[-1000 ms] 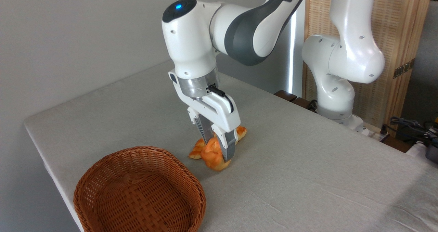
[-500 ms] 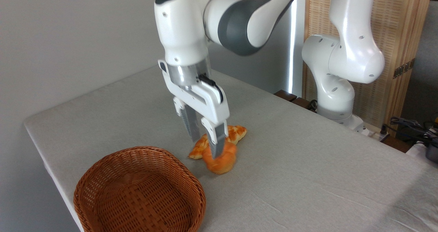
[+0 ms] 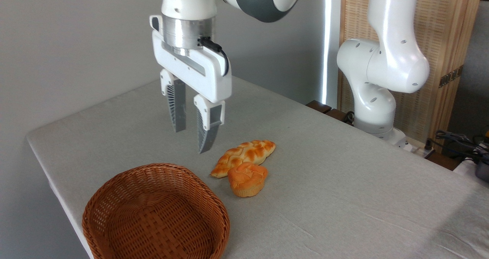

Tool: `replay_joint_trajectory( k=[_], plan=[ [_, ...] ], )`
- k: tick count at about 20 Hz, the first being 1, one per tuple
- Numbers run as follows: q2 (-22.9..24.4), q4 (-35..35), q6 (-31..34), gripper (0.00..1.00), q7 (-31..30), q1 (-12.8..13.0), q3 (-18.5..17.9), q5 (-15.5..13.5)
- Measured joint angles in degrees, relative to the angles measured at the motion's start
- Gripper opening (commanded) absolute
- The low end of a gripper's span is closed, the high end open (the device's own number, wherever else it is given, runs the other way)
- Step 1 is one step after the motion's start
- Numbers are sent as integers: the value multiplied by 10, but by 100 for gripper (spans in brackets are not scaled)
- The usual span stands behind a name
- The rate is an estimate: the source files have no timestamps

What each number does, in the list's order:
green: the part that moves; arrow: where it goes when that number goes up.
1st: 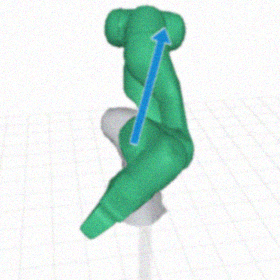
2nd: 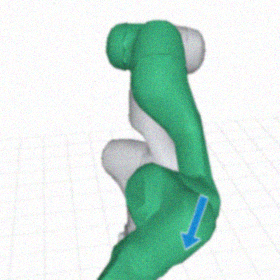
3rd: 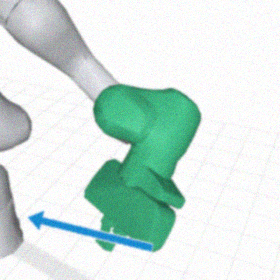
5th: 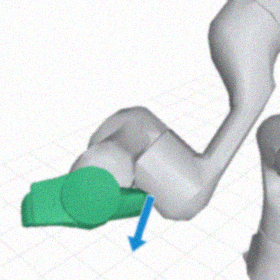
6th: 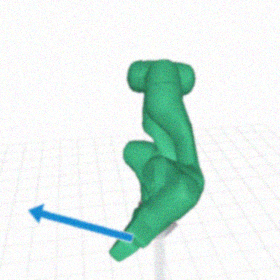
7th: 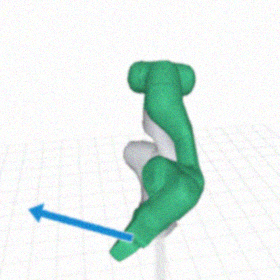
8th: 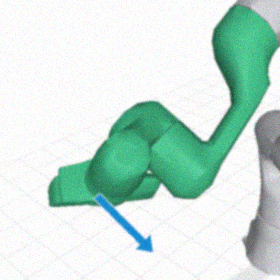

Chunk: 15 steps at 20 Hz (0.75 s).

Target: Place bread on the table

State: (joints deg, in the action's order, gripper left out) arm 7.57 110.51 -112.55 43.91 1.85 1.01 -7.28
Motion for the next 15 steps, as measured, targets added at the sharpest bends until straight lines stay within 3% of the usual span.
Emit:
replay_joint_trajectory(
  k=[7,15],
  plan=[
    [-75,-67,-2,100,-43,2,4,6],
    [-83,-79,-1,100,-45,2,4,28]
  ],
)
